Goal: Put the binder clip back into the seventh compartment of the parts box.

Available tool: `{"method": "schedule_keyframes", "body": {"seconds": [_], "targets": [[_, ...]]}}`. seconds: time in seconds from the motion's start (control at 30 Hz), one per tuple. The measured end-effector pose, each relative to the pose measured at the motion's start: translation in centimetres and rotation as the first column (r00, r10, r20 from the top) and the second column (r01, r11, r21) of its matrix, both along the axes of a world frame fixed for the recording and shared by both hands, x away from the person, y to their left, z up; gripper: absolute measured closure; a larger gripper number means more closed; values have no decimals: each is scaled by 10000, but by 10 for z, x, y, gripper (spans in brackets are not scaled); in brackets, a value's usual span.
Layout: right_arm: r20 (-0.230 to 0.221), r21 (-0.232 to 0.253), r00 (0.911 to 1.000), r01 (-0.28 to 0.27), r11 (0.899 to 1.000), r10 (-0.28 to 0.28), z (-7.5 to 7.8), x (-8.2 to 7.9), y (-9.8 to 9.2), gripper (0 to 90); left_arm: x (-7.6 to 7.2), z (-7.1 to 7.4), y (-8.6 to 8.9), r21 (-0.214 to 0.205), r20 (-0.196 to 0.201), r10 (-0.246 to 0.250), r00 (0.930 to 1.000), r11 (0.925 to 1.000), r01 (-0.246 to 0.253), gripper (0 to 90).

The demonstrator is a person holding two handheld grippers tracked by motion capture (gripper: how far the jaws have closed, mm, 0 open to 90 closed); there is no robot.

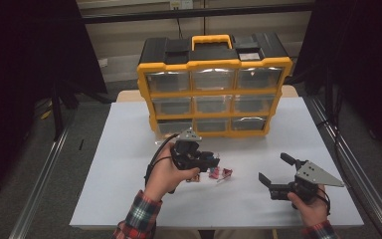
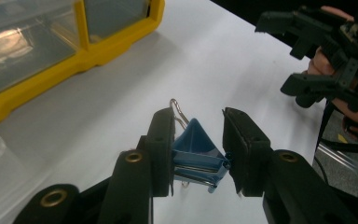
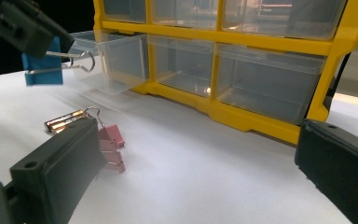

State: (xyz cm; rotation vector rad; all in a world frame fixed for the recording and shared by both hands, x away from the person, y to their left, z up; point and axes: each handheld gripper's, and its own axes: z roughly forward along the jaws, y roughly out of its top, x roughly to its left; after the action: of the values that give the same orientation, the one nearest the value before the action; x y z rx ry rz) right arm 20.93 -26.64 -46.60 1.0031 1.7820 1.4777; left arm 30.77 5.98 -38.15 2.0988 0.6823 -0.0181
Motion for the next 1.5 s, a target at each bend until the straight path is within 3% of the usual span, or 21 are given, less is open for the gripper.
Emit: {"method": "schedule_keyframes", "body": {"seconds": [0.3,0.47,0.5,0.53,0.57,0.63,0.8,0.9,1.17,1.47,1.5], "targets": [[18,-7,10000,8,10000,-8,0,0,0,0,17,19,7,-90,215,370,9991,9993,-369,643],[27,-6,10000,-2,10000,2,0,0,0,0,26,30,13,22,499,642,9967,9979,-644,643],[14,9,10000,2,10000,-2,0,0,0,0,29,32,15,215,524,649,9965,9976,-661,644],[5,9,10000,12,10000,-12,0,0,0,0,30,32,16,68,519,749,9958,9971,-754,643],[31,-17,10000,-5,10000,5,0,0,0,0,32,34,19,251,544,795,9953,9964,-810,644],[38,5,10000,-23,10000,23,0,0,0,0,36,34,21,31,564,956,9938,9954,-959,644],[32,29,10000,-32,10000,31,0,0,-1,0,43,38,27,273,697,1262,9896,9914,-1283,643],[35,12,10000,-15,10000,15,0,0,0,0,47,38,30,120,753,1609,9841,9867,-1622,643],[31,21,10000,-33,10000,33,0,0,0,0,57,39,40,278,858,1882,9784,9812,-1912,643],[21,49,10000,-34,10000,34,0,0,0,0,70,35,55,475,959,2308,9683,9706,-2361,643],[24,51,10000,-15,10000,15,0,0,0,0,71,33,55,434,1012,2434,9646,9676,-2487,643]]}}
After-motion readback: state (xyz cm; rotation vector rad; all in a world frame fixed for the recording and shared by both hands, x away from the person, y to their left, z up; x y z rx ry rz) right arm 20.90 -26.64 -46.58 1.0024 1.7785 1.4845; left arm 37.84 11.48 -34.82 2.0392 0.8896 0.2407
